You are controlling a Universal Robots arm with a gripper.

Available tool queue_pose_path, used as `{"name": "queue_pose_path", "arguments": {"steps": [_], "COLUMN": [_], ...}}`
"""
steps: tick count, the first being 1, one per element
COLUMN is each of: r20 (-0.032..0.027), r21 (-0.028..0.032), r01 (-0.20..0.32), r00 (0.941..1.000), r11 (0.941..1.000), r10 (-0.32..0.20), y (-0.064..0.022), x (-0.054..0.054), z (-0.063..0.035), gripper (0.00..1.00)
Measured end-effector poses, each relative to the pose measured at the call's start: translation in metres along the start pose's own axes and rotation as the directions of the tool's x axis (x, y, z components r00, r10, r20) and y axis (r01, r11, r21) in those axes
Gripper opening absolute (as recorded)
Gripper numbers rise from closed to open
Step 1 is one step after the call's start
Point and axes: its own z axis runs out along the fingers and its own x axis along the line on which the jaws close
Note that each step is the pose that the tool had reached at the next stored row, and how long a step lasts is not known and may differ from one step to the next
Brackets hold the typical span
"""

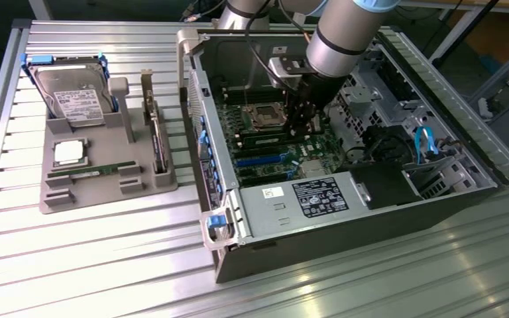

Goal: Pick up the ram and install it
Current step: 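Insert the ram into the slot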

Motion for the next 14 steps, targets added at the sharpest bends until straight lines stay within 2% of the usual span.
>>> {"name": "queue_pose_path", "arguments": {"steps": [5, 9, 14], "r20": [0.0000, 0.0000, 0.0000], "r21": [0.0000, 0.0000, 0.0000], "r01": [0.000, 0.000, 0.000], "r00": [1.0000, 1.0000, 1.0000], "r11": [1.0000, 1.0000, 1.0000], "r10": [0.000, 0.000, 0.000], "y": [0.0000, 0.0003, 0.0009], "x": [0.000, 0.000, -0.001], "z": [-0.0006, -0.0093, -0.0310], "gripper": [0.25, 0.25, 0.25]}}
